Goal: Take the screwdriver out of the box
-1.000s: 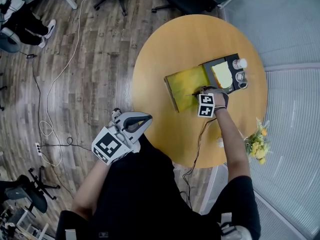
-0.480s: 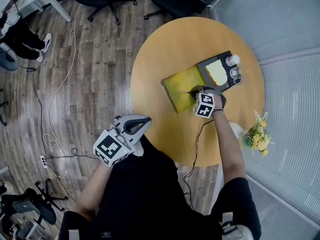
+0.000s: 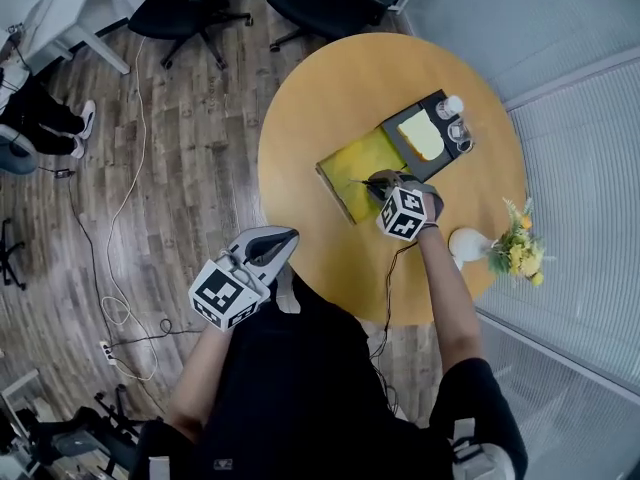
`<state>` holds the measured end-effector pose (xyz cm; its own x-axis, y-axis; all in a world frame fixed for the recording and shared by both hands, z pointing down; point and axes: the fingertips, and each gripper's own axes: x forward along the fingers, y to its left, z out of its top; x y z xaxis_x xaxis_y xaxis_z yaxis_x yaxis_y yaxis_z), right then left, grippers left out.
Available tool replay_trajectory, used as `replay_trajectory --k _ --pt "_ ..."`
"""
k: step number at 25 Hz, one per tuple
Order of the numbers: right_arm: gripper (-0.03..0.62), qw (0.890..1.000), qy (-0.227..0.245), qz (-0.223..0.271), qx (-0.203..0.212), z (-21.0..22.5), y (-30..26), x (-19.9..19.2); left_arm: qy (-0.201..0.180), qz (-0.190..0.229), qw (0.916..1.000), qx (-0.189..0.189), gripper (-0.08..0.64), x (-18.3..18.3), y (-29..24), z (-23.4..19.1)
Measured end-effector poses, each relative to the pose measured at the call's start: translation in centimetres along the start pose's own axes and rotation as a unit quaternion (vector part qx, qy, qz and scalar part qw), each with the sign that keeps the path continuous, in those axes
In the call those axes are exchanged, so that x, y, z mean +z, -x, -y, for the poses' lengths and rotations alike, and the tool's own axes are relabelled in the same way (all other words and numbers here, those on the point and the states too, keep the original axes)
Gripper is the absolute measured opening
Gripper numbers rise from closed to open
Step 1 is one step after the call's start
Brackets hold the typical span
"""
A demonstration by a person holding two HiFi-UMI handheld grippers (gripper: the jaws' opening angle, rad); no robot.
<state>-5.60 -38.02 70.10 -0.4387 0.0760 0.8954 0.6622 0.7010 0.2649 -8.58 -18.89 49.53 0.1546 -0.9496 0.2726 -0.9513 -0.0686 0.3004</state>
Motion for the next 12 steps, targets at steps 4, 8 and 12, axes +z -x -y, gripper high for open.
replay_trajectory --k 4,8,12 --pt "0.044 0.999 -0.031 0.022 -0.032 -0.5 2.4 1.9 0.001 0.002 0.9999 -0.015 0.006 0.5 0.5 -0.1" --pt "0.046 0.997 -0.052 0.028 -0.056 -1.0 3.8 2.9 -0.008 -0.006 0.9992 -0.038 0.006 0.9 0.7 -0.6" --pt "0.044 0.993 -0.084 0.038 -0.08 -1.0 4.9 3.6 -0.019 -0.012 0.998 -0.059 0.006 1.4 0.4 -1.3"
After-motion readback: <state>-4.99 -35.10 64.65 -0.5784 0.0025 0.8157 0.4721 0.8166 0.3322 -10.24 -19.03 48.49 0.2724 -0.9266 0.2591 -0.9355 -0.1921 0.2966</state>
